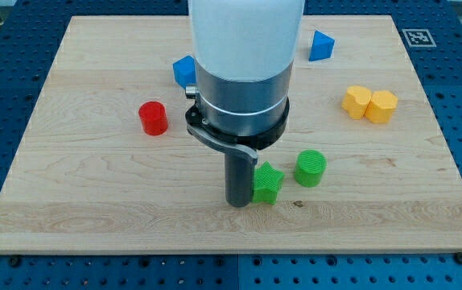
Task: Move the green star to the left of the green circle
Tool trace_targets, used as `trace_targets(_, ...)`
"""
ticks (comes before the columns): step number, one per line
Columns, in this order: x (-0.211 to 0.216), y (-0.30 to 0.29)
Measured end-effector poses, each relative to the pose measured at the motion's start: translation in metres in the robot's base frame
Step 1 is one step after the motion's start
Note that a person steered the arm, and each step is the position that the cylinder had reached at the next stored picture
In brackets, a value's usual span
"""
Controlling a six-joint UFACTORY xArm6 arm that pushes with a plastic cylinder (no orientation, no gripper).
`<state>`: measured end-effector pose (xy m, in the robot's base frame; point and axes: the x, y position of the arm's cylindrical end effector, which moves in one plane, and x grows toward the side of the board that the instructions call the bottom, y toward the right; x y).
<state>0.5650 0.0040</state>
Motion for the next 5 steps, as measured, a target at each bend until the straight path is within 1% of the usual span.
trace_targets(2,-0.001,0.021)
trace_targets(4,-0.036,0.021)
trace_targets(5,-0.043,0.021)
